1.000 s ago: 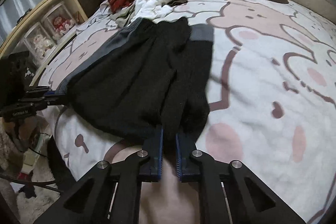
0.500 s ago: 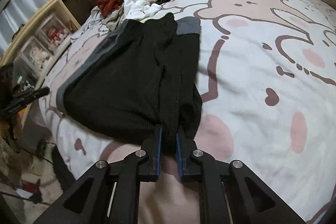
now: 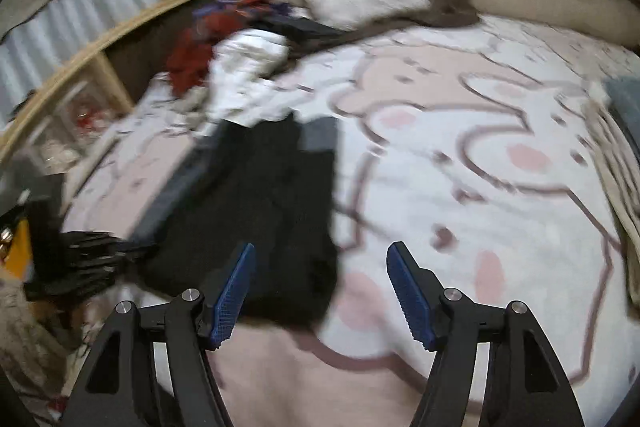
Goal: Fold clothes
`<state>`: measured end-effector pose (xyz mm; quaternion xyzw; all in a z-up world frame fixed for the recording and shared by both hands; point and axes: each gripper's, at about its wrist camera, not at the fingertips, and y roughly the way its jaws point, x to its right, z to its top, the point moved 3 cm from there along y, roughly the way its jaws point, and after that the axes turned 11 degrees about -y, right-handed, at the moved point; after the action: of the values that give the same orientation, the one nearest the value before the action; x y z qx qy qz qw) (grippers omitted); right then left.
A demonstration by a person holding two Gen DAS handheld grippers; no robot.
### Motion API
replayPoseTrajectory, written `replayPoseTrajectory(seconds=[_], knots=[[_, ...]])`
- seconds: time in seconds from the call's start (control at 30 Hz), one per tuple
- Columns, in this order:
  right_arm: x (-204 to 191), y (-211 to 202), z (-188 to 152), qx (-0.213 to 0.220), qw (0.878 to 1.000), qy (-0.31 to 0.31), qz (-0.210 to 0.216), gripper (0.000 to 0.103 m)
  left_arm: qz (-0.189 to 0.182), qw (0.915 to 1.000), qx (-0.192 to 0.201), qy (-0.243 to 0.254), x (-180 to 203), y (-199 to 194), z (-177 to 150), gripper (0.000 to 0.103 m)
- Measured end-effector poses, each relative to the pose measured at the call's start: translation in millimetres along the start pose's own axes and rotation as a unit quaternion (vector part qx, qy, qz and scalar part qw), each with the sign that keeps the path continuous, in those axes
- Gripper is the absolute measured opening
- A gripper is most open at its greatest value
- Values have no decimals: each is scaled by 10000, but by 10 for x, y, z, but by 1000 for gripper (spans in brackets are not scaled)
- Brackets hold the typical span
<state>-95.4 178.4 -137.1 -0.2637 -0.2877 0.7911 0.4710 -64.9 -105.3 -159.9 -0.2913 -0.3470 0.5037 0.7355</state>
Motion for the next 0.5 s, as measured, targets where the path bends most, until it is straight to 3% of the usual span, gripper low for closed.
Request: replayPoseTrajectory(seconds=[0.03,0.07,0.17,0.23,0.33,0.43,0.5], knots=[[-87,50,45,26,9998,-104,177,65,12,10000,63,19,5,-5,-17,7],[-172,141,69,-16,9991,-196,371,51,22,9999,122,35,14,-3,-29,7],[-320,540,22,-418,9951,-302,840,29,-22,9996,283,-17,-11,1,-61,7],[-250,746,-87,-693,9941,-207,814,22,-109,9993,336,-115,-67,9,-84,7],[46,834,-255,-768,9937,273,766,0,-207,9990,349,-188,-97,20,-82,7],[259,678,-276,-631,9934,613,740,0,-173,9992,341,-140,-72,24,-68,7],[226,510,-229,-522,9975,232,417,0,-113,9993,358,-86,-37,-6,-51,7]])
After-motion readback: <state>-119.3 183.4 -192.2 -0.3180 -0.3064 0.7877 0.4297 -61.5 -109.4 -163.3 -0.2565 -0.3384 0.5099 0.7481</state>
